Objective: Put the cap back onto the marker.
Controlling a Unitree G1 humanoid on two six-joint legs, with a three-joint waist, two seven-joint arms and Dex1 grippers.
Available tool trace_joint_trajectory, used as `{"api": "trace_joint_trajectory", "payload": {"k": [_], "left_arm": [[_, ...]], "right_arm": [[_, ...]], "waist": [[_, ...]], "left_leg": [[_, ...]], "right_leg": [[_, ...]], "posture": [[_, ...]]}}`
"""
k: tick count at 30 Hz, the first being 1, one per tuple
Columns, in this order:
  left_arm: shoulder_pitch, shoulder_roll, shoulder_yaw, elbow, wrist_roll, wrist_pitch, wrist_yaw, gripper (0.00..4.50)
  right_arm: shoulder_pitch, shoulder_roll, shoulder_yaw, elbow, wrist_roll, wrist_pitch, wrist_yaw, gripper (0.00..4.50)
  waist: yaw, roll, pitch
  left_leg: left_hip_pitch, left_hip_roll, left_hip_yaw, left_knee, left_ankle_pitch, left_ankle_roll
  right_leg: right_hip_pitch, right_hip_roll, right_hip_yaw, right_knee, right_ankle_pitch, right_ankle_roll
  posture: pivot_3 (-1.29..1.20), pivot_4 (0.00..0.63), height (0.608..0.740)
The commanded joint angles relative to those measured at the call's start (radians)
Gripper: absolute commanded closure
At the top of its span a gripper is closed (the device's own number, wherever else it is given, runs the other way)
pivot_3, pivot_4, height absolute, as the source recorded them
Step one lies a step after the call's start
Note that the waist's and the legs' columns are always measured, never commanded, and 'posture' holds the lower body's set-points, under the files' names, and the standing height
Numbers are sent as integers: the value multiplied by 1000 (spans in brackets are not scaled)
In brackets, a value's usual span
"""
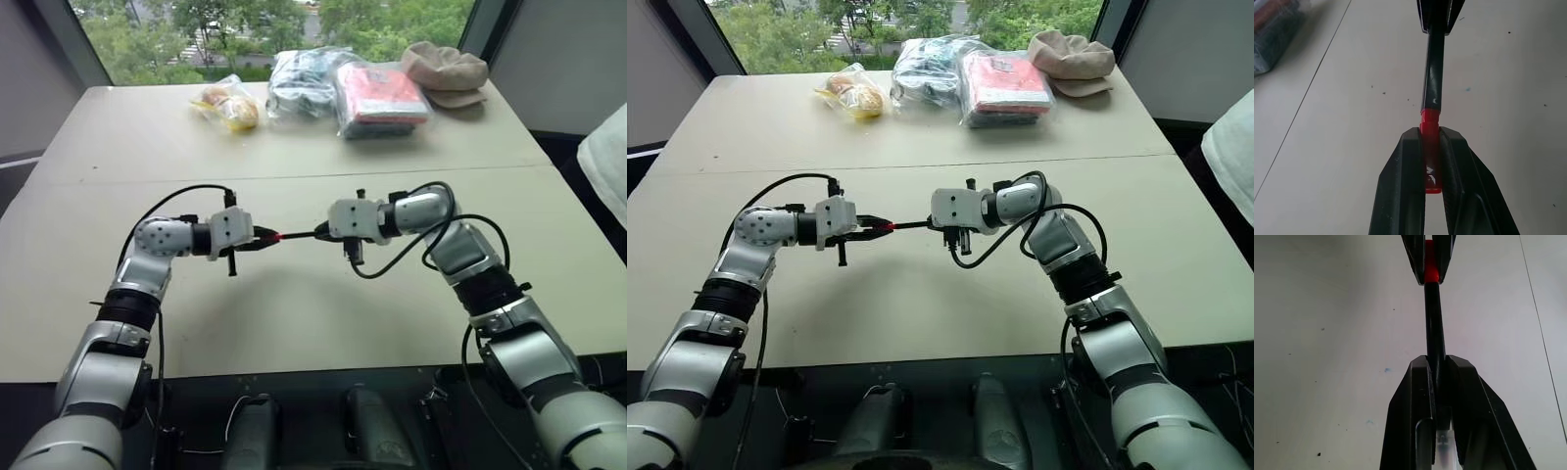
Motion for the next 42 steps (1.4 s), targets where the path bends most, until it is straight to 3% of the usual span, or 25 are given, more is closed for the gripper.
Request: {"api": "trace_joint_trajectory", "payload": {"k": [1,17,32,42], "left_arm": [[-39,-20,27,-50,-44,-17,26,4500],[-44,-14,31,-28,-36,-166,23,4500],[-28,-26,21,-129,-98,50,-78,4500],[-63,-30,4,-118,-25,-15,-42,4500]], "right_arm": [[-37,52,26,-43,39,-54,13,4444],[-49,49,8,-14,56,-57,45,4444],[-56,65,15,-4,50,-63,48,4444],[-53,73,19,1,38,-70,44,4444]], "waist": [[0,0,0],[1,0,0],[-2,0,0],[0,0,0]], "left_leg": [[0,0,0,0,0,0],[0,0,0,0,0,0],[0,0,0,0,0,0],[0,0,0,1,0,0]], "right_leg": [[0,0,0,0,0,0],[0,0,0,0,0,0],[0,0,0,0,0,0],[0,0,0,1,0,0]], "posture": [[0,150,740],[0,150,740],[0,150,740],[0,150,740]]}}
